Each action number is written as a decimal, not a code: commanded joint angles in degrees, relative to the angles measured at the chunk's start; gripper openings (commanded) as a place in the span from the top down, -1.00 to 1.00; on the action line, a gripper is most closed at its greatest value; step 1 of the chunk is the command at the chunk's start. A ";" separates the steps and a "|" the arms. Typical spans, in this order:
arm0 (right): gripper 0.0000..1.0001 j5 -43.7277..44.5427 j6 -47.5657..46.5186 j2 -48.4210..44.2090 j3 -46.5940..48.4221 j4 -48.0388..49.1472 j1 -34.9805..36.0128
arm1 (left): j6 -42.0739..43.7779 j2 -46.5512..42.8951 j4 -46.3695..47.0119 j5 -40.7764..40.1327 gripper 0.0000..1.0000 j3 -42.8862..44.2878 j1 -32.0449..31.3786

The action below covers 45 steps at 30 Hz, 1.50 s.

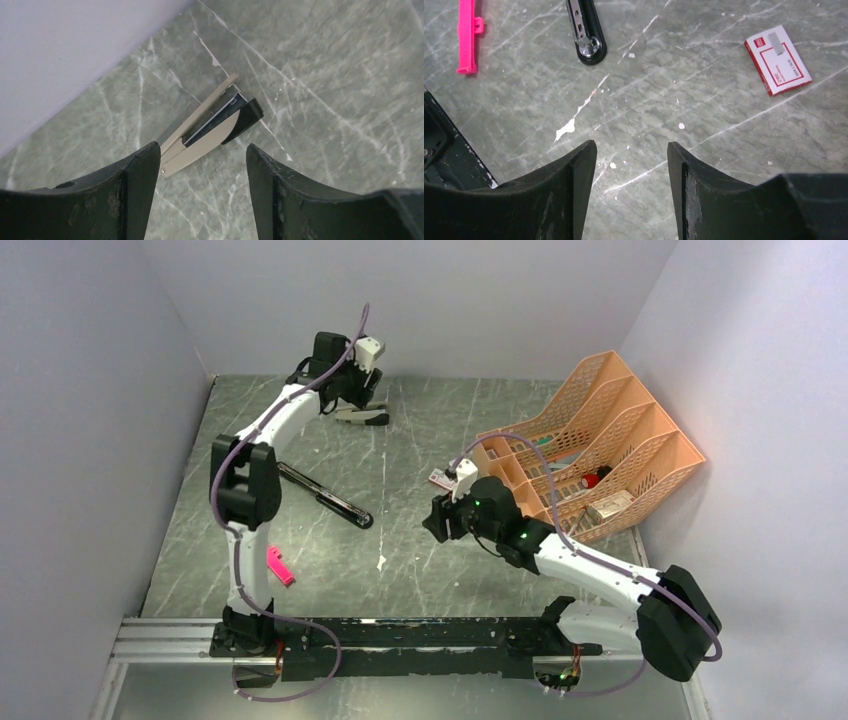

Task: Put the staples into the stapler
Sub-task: Pick up the stapler from the center of the board.

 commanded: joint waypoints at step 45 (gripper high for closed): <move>-0.17 -1.88 -1.53 5.89 -1.14 -3.77 0.07 | 8.51 30.47 -6.03 22.22 -0.17 26.40 6.60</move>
